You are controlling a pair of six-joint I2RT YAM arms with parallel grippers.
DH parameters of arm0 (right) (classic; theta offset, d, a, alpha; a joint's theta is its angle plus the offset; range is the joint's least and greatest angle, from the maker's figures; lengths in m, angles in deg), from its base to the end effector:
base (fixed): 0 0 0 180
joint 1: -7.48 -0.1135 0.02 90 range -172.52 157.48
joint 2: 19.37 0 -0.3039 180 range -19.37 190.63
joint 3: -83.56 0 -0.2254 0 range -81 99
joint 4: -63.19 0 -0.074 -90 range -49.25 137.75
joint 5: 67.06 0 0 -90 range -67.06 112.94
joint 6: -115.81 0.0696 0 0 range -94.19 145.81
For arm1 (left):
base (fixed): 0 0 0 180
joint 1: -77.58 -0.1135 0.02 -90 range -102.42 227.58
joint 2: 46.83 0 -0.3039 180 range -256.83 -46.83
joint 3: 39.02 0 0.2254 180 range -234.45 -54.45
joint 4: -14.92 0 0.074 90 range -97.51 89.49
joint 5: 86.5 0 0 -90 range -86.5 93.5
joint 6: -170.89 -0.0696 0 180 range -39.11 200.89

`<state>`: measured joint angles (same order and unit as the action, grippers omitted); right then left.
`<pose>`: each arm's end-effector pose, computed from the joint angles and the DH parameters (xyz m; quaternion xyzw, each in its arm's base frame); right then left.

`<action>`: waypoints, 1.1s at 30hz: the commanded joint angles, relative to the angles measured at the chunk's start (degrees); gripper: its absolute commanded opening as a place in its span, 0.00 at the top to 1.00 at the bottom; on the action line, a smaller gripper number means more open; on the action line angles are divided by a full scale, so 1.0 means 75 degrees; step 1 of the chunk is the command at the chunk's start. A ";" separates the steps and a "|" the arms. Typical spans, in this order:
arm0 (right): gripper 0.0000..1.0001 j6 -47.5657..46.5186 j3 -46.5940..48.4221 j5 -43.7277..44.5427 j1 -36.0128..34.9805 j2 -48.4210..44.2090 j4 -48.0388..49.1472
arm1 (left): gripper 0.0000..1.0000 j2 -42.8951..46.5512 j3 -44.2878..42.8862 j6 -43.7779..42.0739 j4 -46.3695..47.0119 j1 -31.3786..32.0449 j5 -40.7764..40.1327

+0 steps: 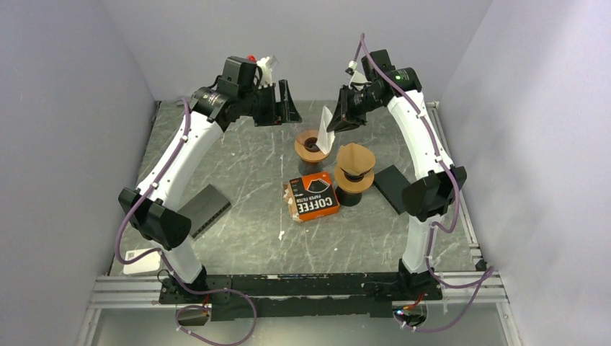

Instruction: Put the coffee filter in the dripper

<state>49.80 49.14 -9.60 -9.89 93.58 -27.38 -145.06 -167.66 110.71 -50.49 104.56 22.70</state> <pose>0.3694 0.1548 0.4024 -0.0240 0.9256 0.3455 0.1529 0.3214 -0.1893 0.4482 0.0553 0.8762 -0.3467 0.3301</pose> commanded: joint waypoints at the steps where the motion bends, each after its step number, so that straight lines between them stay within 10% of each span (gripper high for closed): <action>1: 0.80 -0.0092 0.0080 0.0167 -0.0074 0.0011 0.0111 | 0.24 0.0114 -0.0008 0.0107 0.0381 0.0035 0.0128; 19: 0.73 -0.0234 -0.0389 0.0421 -0.0074 -0.0218 0.0428 | 0.29 -0.0692 -0.0592 0.0154 0.0757 0.0325 0.0683; 33: 0.66 0.0103 -0.1305 0.0102 0.1277 -0.1234 0.1043 | 0.23 -0.1708 -0.1877 -0.2927 -0.0557 0.2194 -0.2203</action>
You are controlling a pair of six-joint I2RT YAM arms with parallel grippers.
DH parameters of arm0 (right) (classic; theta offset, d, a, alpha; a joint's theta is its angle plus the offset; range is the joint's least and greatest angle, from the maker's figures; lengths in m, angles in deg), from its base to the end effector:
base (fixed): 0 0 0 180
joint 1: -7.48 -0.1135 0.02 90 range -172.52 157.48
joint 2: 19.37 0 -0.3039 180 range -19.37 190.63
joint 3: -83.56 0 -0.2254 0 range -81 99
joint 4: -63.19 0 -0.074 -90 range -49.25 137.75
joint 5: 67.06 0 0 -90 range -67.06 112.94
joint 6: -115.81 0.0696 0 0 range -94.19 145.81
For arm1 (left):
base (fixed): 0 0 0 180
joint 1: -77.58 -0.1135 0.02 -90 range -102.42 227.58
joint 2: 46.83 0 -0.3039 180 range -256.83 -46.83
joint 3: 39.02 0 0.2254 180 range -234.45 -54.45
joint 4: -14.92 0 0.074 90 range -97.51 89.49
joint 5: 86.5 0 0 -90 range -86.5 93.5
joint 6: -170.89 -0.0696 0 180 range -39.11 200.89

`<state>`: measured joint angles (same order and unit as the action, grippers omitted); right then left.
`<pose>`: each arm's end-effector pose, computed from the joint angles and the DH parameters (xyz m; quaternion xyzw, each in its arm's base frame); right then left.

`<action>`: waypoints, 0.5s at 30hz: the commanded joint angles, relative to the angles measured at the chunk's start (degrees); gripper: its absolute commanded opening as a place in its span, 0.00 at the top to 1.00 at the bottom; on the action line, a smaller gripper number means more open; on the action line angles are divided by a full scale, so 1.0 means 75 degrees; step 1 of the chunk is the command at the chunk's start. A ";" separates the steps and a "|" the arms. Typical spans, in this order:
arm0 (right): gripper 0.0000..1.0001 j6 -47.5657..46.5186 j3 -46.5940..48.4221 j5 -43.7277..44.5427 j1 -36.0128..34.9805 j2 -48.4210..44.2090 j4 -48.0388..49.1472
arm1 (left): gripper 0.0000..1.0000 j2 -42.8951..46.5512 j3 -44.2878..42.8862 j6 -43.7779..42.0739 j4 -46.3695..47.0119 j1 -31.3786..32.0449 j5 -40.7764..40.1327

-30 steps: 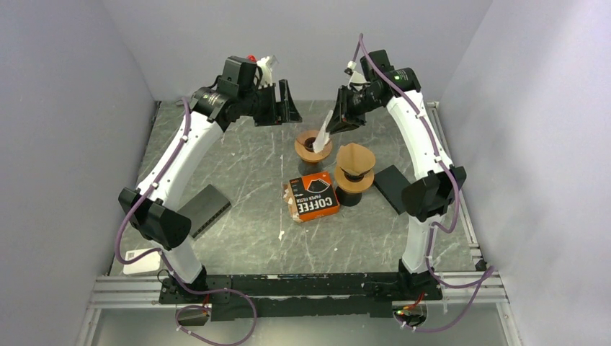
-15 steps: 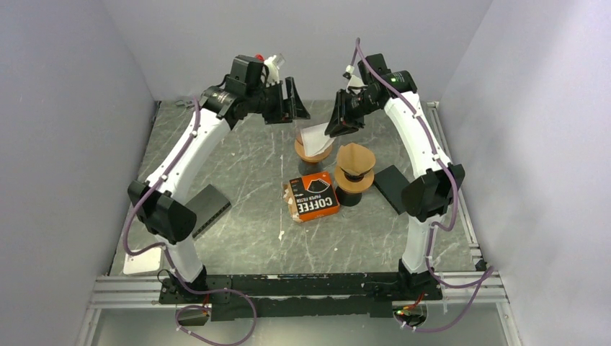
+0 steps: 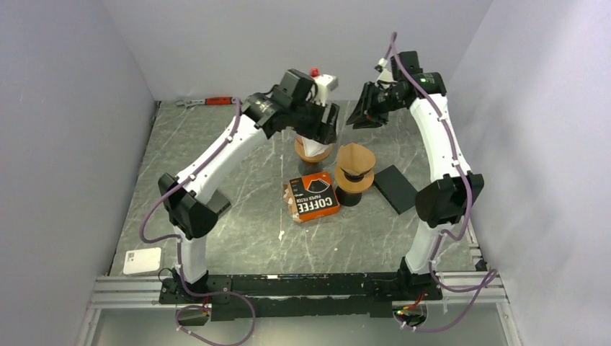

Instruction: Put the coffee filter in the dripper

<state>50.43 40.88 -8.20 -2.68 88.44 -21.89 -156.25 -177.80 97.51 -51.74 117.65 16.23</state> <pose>0.3723 0.1033 0.4037 0.0370 0.9228 0.3299 0.1954 0.3195 -0.2888 0.4246 0.2292 0.8620 -0.2969 0.3411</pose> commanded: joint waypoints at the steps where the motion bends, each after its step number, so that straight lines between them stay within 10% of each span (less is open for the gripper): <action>1: 0.65 -0.0006 -0.0276 -0.0106 0.0392 -0.0576 0.0304 | 0.23 -0.0293 -0.0612 -0.1262 -0.0458 0.0547 -0.1606; 15: 0.64 -0.0140 -0.0409 -0.0395 0.0551 -0.0593 0.0248 | 0.41 -0.0831 -0.1056 -0.1496 -0.0479 0.0876 -0.2700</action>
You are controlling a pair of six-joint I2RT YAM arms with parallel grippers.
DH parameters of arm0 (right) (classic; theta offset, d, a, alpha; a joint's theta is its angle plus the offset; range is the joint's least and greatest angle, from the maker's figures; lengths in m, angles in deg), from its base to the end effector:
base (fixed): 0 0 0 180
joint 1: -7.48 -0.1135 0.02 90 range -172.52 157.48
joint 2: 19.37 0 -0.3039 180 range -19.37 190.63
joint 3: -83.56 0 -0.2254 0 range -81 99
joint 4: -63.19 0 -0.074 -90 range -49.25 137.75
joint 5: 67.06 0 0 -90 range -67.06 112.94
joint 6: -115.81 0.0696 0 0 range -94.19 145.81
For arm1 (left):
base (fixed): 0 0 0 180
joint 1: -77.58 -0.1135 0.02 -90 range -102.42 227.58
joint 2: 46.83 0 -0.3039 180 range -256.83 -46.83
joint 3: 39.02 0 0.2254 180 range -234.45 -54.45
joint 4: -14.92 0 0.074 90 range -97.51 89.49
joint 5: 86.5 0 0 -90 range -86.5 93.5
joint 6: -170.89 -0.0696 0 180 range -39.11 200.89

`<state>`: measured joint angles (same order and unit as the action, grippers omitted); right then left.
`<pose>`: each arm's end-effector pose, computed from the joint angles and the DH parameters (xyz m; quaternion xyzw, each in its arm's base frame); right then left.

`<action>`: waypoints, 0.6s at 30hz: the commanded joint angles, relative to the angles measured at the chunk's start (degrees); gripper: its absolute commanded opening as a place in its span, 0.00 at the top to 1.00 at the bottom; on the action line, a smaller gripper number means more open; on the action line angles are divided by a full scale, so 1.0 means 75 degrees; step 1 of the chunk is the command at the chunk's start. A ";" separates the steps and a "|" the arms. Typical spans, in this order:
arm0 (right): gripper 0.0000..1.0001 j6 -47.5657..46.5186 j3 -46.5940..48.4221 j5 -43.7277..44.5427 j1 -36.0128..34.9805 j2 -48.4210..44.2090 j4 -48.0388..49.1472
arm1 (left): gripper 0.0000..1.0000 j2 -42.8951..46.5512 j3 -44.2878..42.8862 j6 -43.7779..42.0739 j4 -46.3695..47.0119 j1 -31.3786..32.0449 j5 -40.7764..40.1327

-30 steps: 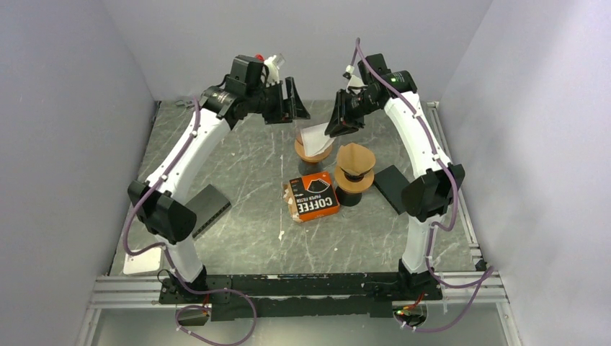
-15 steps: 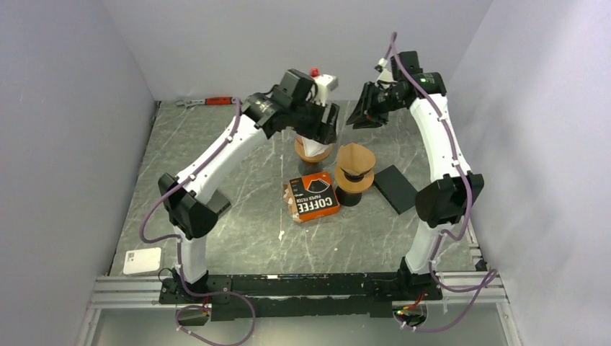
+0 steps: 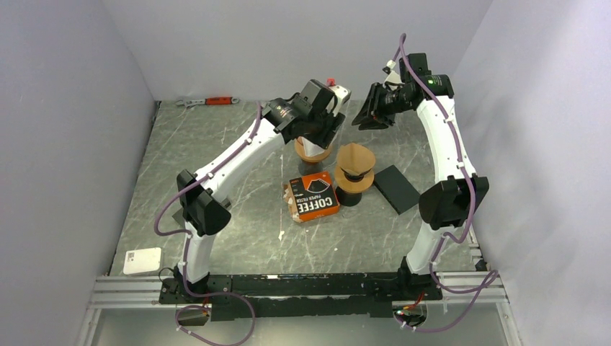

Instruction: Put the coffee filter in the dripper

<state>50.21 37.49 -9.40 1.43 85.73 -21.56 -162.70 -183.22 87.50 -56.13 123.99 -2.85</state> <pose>0.3651 0.0761 0.4056 0.0659 0.9195 0.3308 0.2016 0.3201 -0.3251 0.3968 0.2905 0.8676 -0.1333 0.3809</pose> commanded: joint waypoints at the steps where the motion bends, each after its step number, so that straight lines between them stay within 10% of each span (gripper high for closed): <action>1: 0.64 -0.0122 0.0038 -0.0244 -0.0002 -0.0222 0.0216 | 0.44 0.0022 -0.0349 -0.0140 0.0103 0.0034 -0.0150; 11: 0.62 -0.0176 0.0073 -0.0528 -0.0002 -0.0171 0.0257 | 0.75 0.0113 -0.0205 -0.0173 0.0127 0.0034 -0.0206; 18: 0.44 -0.0580 -0.0172 -0.0735 -0.0167 -0.0507 0.0721 | 1.00 0.0171 -0.0430 -0.0007 0.0150 0.0026 -0.0299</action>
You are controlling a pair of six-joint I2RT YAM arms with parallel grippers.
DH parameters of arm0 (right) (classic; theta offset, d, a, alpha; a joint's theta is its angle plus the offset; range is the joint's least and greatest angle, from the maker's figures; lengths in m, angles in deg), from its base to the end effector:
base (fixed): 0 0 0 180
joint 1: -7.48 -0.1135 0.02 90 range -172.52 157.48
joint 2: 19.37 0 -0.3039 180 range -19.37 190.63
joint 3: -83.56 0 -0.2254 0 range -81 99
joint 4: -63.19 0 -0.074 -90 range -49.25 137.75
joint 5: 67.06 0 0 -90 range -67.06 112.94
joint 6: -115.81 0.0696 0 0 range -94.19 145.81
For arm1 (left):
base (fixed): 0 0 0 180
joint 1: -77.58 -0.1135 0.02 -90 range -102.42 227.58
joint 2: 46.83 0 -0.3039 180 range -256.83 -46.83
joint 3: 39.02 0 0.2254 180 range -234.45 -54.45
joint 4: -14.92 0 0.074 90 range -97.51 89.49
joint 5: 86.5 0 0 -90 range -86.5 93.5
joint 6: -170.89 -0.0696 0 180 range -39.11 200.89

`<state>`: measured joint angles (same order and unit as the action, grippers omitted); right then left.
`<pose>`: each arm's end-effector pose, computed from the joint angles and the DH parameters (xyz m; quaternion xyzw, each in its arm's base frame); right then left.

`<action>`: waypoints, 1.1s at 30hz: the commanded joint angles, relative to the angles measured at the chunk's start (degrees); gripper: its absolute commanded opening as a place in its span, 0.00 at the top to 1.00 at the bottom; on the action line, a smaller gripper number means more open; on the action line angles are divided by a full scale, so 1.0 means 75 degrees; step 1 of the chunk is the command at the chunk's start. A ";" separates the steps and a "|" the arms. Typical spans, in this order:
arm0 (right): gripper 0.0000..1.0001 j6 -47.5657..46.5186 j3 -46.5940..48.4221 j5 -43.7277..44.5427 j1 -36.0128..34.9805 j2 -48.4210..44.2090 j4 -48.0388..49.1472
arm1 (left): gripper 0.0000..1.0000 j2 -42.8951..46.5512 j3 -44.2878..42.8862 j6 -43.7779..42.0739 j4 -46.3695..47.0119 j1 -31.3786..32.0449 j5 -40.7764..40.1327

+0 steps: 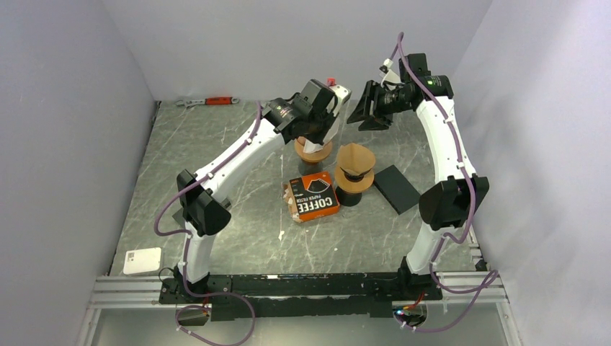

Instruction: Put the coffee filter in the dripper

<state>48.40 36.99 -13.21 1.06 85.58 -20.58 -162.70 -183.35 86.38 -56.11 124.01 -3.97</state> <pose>0.3637 0.0822 0.4076 0.0360 0.9114 0.3577 0.2004 0.3209 -0.3242 0.3976 0.2950 0.8651 -0.1221 0.3869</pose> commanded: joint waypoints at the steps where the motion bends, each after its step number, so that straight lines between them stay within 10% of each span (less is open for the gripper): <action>1: 0.43 -0.0385 -0.0114 -0.0232 -0.0158 -0.0488 0.0602 | 1.00 0.0191 -0.0450 0.0248 0.0161 0.0020 -0.0194; 17: 0.30 -0.0152 0.0621 0.0577 -0.1272 0.0231 0.0882 | 1.00 0.1087 0.0233 0.3426 0.0711 -0.0664 0.0216; 33: 0.29 -0.0425 0.0875 0.0425 -0.1323 0.0345 0.1035 | 1.00 0.1602 0.1005 0.3969 0.1231 -0.0930 0.0528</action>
<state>45.84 40.99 -7.59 -8.84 89.71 -15.49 -153.48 -175.64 114.32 -48.65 117.61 -1.39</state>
